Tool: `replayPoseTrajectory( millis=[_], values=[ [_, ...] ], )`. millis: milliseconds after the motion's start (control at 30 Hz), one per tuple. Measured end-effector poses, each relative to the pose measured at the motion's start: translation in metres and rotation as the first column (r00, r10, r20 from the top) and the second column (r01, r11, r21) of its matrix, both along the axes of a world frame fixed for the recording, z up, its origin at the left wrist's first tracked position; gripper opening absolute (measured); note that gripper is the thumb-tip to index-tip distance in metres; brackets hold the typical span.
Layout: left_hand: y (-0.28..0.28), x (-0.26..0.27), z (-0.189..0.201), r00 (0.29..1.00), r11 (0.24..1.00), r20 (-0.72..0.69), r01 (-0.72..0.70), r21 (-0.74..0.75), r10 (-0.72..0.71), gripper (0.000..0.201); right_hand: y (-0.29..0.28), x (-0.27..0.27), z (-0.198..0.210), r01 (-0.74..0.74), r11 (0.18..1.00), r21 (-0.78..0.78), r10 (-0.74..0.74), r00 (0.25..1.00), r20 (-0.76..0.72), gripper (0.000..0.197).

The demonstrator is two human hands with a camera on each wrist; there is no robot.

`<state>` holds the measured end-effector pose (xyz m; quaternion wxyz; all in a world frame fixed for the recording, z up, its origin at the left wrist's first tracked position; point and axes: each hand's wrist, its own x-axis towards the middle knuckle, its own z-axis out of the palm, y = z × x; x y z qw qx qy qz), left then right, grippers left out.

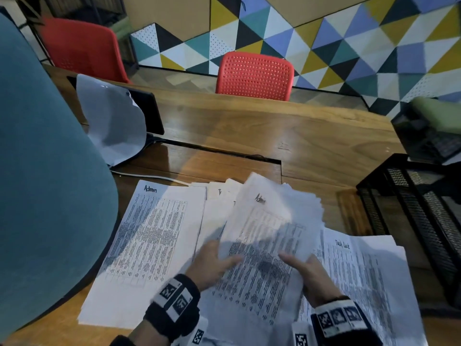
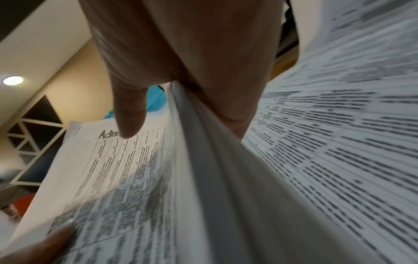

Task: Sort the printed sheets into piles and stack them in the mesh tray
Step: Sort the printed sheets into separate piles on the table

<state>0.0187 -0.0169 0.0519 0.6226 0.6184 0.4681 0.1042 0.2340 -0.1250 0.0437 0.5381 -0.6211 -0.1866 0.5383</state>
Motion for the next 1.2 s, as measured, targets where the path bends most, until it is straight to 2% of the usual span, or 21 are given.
replayPoseTrajectory(
  millis=[67, 133, 200, 267, 333, 400, 500, 533, 567, 600, 633, 667, 700, 733, 800, 833, 867, 900, 967, 1100, 1200],
  values=[
    [0.011, -0.010, 0.014, 0.982, 0.988, 0.116, -0.150, -0.029, 0.152, 0.028, 0.006, -0.001, 0.006, 0.072, 0.997, -0.006, -0.072, 0.996, 0.060, 0.045],
    [0.031, -0.036, 0.027, 0.956, 0.964, 0.136, -0.264, 0.010, 0.260, 0.004, 0.006, 0.004, 0.005, 0.172, 0.984, -0.050, -0.161, 0.973, 0.167, 0.030],
    [0.053, -0.070, 0.027, 0.948, 0.937, 0.049, -0.318, 0.148, 0.314, 0.010, -0.002, 0.018, -0.009, 0.257, 0.956, -0.145, -0.187, 0.907, 0.377, 0.024],
    [0.074, -0.101, 0.011, 0.919, 0.909, -0.167, -0.300, 0.289, 0.356, 0.019, -0.015, 0.029, -0.021, 0.318, 0.905, -0.284, -0.119, 0.829, 0.547, 0.026],
    [0.083, -0.121, -0.008, 0.801, 0.922, -0.484, -0.207, 0.328, 0.352, 0.041, -0.026, 0.033, -0.028, 0.346, 0.840, -0.418, -0.029, 0.798, 0.602, 0.034],
    [0.078, -0.130, -0.024, 0.651, 0.951, -0.701, -0.113, 0.289, 0.291, 0.047, -0.033, 0.033, -0.035, 0.334, 0.797, -0.503, 0.090, 0.757, 0.647, 0.045],
    [0.058, -0.119, -0.034, 0.470, 0.927, -0.804, -0.096, 0.363, 0.364, 0.046, -0.036, 0.030, -0.046, 0.330, 0.765, -0.552, 0.211, 0.683, 0.700, 0.054],
    [0.051, -0.111, -0.035, 0.453, 0.889, -0.777, -0.082, 0.451, 0.436, 0.050, -0.036, 0.028, -0.048, 0.335, 0.755, -0.563, 0.235, 0.664, 0.710, 0.057],
    [0.044, -0.098, -0.033, 0.486, 0.845, -0.725, -0.055, 0.531, 0.487, 0.056, -0.036, 0.027, -0.048, 0.337, 0.751, -0.568, 0.246, 0.655, 0.714, 0.058],
    [0.035, -0.082, -0.032, 0.561, 0.801, -0.659, -0.014, 0.598, 0.501, 0.061, -0.035, 0.026, -0.047, 0.333, 0.749, -0.573, 0.253, 0.656, 0.712, 0.058],
    [0.025, -0.063, -0.030, 0.680, 0.763, -0.566, 0.016, 0.646, 0.465, 0.059, -0.035, 0.025, -0.047, 0.327, 0.751, -0.574, 0.249, 0.665, 0.704, 0.057],
    [0.014, -0.042, -0.028, 0.798, 0.744, -0.472, 0.046, 0.666, 0.373, 0.053, -0.036, 0.025, -0.047, 0.318, 0.757, -0.571, 0.238, 0.679, 0.694, 0.055],
    [0.003, -0.021, -0.027, 0.872, 0.754, -0.416, 0.087, 0.651, 0.259, 0.046, -0.036, 0.025, -0.047, 0.315, 0.767, -0.559, 0.212, 0.698, 0.684, 0.054],
    [-0.003, 0.001, -0.029, 0.906, 0.789, -0.385, 0.102, 0.606, 0.179, 0.044, -0.038, 0.026, -0.049, 0.319, 0.783, -0.535, 0.169, 0.718, 0.675, 0.053],
    [-0.008, 0.038, -0.033, 0.922, 0.949, -0.375, 0.032, 0.315, 0.093, 0.055, -0.042, 0.029, -0.050, 0.325, 0.834, -0.445, 0.041, 0.769, 0.638, 0.051],
    [-0.008, 0.051, -0.034, 0.923, 0.989, -0.381, 0.009, 0.149, 0.049, 0.063, -0.045, 0.031, -0.050, 0.325, 0.857, -0.400, -0.029, 0.804, 0.593, 0.050],
    [-0.008, 0.062, -0.035, 0.926, 0.998, -0.377, -0.003, 0.062, 0.026, 0.070, -0.047, 0.033, -0.048, 0.319, 0.872, -0.370, -0.081, 0.842, 0.533, 0.050],
    [-0.007, 0.067, -0.039, 0.933, 0.999, -0.359, -0.010, 0.042, 0.024, 0.071, -0.049, 0.035, -0.046, 0.302, 0.883, -0.358, -0.107, 0.874, 0.474, 0.049],
    [-0.005, 0.069, -0.047, 0.962, 0.996, -0.266, -0.045, 0.081, 0.065, 0.058, -0.051, 0.038, -0.042, 0.256, 0.900, -0.354, -0.106, 0.915, 0.390, 0.049],
    [0.001, 0.042, -0.045, 0.995, 0.996, 0.069, -0.079, 0.043, 0.076, 0.025, -0.053, 0.041, -0.044, 0.260, 0.927, -0.270, -0.171, 0.934, 0.313, 0.065],
    [0.004, 0.017, -0.033, 0.969, 0.993, 0.226, -0.081, -0.085, 0.098, 0.032, -0.050, 0.043, -0.043, 0.225, 0.955, -0.192, -0.176, 0.954, 0.243, 0.077]
  ],
)
